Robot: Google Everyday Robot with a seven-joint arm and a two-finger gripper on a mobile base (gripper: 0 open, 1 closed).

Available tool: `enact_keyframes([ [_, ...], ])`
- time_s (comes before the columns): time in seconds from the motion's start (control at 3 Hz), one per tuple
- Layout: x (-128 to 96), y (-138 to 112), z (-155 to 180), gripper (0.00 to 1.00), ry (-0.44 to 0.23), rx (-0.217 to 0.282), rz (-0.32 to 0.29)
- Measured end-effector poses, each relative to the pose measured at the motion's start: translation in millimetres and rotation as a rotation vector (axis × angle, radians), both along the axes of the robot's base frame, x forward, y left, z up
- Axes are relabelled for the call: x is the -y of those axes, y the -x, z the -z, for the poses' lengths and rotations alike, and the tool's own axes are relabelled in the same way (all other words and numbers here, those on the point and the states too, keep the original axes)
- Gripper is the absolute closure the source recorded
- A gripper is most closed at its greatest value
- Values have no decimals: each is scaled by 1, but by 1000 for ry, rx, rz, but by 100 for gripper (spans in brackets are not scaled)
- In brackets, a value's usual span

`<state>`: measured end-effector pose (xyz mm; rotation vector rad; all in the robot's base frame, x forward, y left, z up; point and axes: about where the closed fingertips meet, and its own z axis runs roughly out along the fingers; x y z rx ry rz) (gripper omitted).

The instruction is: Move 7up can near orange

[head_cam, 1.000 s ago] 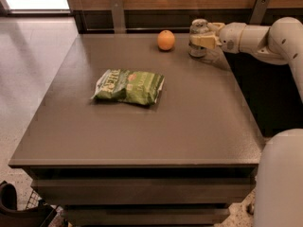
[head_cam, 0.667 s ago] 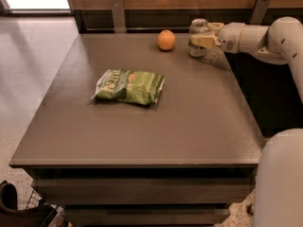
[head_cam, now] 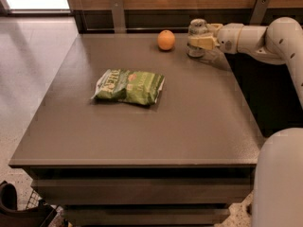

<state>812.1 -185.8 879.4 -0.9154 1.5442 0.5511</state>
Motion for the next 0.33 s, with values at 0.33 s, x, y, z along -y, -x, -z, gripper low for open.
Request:
enact_keyframes([
  [0.33, -3, -1, 1, 1, -1, -2, -4],
])
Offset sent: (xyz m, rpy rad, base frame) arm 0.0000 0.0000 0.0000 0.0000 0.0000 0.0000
